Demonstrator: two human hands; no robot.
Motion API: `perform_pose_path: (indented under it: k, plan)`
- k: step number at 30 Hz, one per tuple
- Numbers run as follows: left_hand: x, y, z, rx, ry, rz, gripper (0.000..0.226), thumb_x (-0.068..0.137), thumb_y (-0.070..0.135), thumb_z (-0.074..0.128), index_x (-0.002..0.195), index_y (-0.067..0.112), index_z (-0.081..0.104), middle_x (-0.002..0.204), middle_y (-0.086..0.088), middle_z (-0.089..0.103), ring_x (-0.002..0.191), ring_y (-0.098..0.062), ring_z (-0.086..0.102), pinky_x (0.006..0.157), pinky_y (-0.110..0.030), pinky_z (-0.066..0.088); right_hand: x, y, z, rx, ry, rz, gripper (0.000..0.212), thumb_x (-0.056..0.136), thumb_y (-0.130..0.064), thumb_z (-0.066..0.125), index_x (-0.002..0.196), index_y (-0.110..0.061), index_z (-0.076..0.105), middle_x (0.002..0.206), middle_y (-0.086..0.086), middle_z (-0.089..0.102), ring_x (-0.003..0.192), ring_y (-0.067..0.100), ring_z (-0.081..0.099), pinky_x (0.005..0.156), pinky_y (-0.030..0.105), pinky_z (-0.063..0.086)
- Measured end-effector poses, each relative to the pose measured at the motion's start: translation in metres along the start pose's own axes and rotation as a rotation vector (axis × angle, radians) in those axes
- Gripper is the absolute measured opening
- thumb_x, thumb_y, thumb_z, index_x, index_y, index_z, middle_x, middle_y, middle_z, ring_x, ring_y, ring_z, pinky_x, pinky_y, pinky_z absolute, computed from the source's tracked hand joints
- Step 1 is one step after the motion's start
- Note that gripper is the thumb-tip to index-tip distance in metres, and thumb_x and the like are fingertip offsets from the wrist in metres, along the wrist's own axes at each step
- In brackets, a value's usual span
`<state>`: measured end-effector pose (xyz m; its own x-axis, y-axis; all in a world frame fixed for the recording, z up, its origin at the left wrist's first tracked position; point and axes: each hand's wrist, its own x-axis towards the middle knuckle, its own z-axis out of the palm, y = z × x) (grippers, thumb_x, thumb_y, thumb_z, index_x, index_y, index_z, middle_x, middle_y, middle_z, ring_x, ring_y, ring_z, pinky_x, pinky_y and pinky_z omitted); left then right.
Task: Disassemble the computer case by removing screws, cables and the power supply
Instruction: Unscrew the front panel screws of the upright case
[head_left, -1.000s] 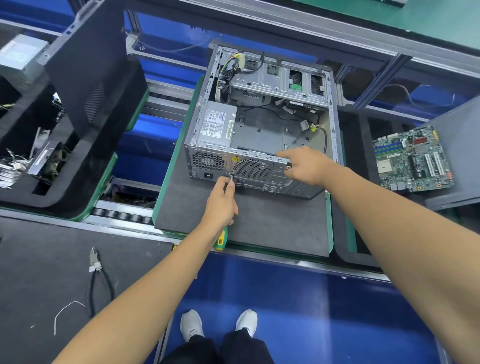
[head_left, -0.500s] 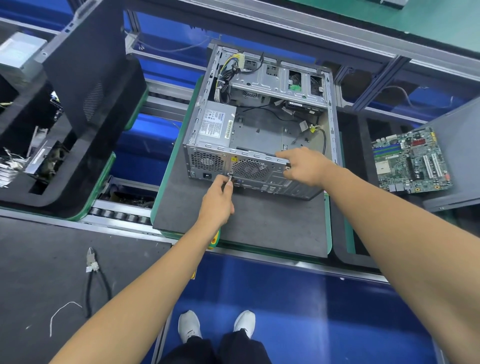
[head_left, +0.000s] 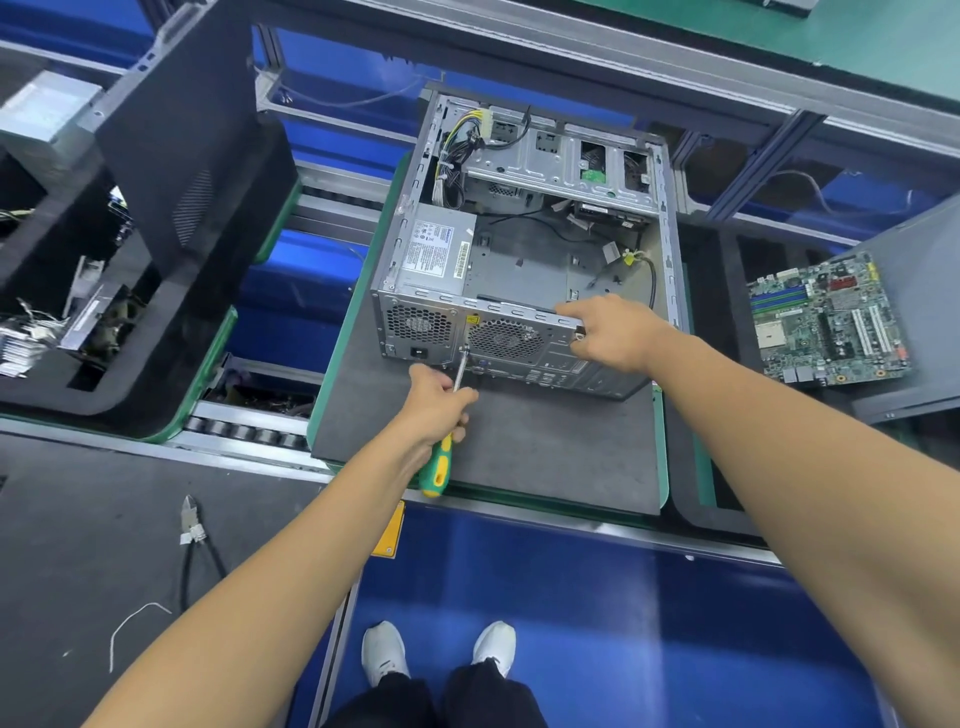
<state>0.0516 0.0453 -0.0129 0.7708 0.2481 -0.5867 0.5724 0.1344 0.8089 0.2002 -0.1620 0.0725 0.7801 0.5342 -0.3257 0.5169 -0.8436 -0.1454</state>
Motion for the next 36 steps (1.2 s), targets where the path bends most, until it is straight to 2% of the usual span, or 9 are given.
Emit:
perform_pose_path:
  k: [4, 8, 12, 18, 21, 23, 26, 28, 36]
  plan:
    - [-0.009, -0.003, 0.004, 0.028, -0.065, -0.018, 0.039, 0.09, -0.009, 0.066, 0.114, 0.006, 0.039, 0.129, -0.036, 0.042, 0.064, -0.024, 0.052, 0.052, -0.031, 0.047, 0.001, 0.001, 0.001, 0.001, -0.006, -0.008, 0.062, 0.089, -0.029, 0.059, 0.15, -0.033, 0.044, 0.098, 0.005, 0.072, 0.09, 0.024, 0.057, 0.067, 0.033, 0.035]
    - [-0.014, -0.006, 0.001, -0.131, -0.083, 0.027, 0.029, 0.091, -0.012, 0.066, 0.106, 0.006, 0.048, 0.107, -0.018, 0.049, 0.066, -0.022, 0.057, 0.061, -0.027, 0.055, 0.001, 0.001, 0.0, 0.004, 0.002, -0.009, 0.062, 0.09, -0.028, 0.059, 0.15, -0.033, 0.045, 0.09, 0.0, 0.067, 0.089, 0.022, 0.054, 0.068, 0.033, 0.034]
    - [-0.026, -0.022, 0.001, -0.016, -0.017, 0.153, 0.021, 0.101, 0.019, 0.063, 0.119, 0.024, 0.055, 0.101, -0.009, 0.057, 0.072, -0.017, 0.065, 0.069, -0.044, 0.065, 0.001, 0.002, -0.001, 0.002, -0.014, -0.019, 0.06, 0.09, -0.028, 0.059, 0.149, -0.032, 0.045, 0.079, -0.006, 0.064, 0.085, 0.023, 0.054, 0.06, 0.029, 0.031]
    - [-0.034, -0.034, -0.002, 0.256, 0.034, 0.24, 0.023, 0.102, 0.06, 0.043, 0.125, 0.06, 0.043, 0.073, 0.004, 0.067, 0.065, -0.019, 0.064, 0.072, -0.053, 0.058, 0.002, 0.002, 0.0, 0.006, -0.007, -0.013, 0.063, 0.091, -0.029, 0.059, 0.152, -0.032, 0.043, 0.089, -0.005, 0.061, 0.091, 0.019, 0.049, 0.071, 0.033, 0.035]
    - [-0.036, -0.032, 0.005, 0.375, 0.104, 0.285, 0.042, 0.101, 0.053, 0.053, 0.13, 0.035, 0.029, 0.098, 0.002, 0.061, 0.089, -0.022, 0.058, 0.076, -0.042, 0.047, 0.001, 0.0, -0.001, 0.011, -0.007, -0.012, 0.063, 0.091, -0.028, 0.06, 0.152, -0.031, 0.044, 0.074, -0.014, 0.054, 0.089, 0.019, 0.048, 0.071, 0.033, 0.035]
    - [-0.037, -0.033, 0.014, 0.354, 0.173, 0.308, 0.045, 0.098, 0.036, 0.066, 0.112, 0.02, 0.027, 0.108, -0.004, 0.048, 0.093, -0.026, 0.054, 0.075, -0.037, 0.041, -0.001, -0.002, -0.002, 0.015, -0.006, -0.013, 0.062, 0.091, -0.027, 0.06, 0.151, -0.03, 0.045, 0.068, -0.019, 0.05, 0.086, 0.019, 0.049, 0.069, 0.033, 0.035]
    - [-0.037, -0.035, 0.017, 0.162, 0.278, 0.265, 0.037, 0.093, 0.024, 0.074, 0.096, 0.016, 0.038, 0.098, -0.011, 0.057, 0.078, -0.026, 0.063, 0.064, -0.045, 0.053, -0.001, -0.002, -0.002, 0.013, -0.009, -0.015, 0.063, 0.091, -0.027, 0.06, 0.151, -0.032, 0.044, 0.07, -0.013, 0.058, 0.08, 0.018, 0.052, 0.059, 0.03, 0.033]
    - [-0.038, -0.036, 0.015, -0.025, 0.303, 0.202, 0.034, 0.088, 0.026, 0.081, 0.093, 0.017, 0.049, 0.086, -0.008, 0.067, 0.064, -0.016, 0.072, 0.053, -0.036, 0.06, -0.002, -0.002, -0.003, 0.016, -0.008, -0.011, 0.063, 0.091, -0.027, 0.06, 0.151, -0.032, 0.044, 0.071, -0.013, 0.059, 0.074, 0.014, 0.052, 0.057, 0.027, 0.032]
    - [-0.034, -0.042, -0.002, -0.282, 0.165, 0.041, 0.034, 0.091, 0.034, 0.078, 0.108, 0.009, 0.063, 0.103, -0.009, 0.074, 0.087, -0.012, 0.078, 0.076, -0.038, 0.061, -0.004, -0.005, -0.006, 0.018, -0.022, 0.004, 0.063, 0.091, -0.028, 0.059, 0.152, -0.032, 0.043, 0.073, -0.014, 0.058, 0.083, 0.02, 0.054, 0.064, 0.032, 0.036]
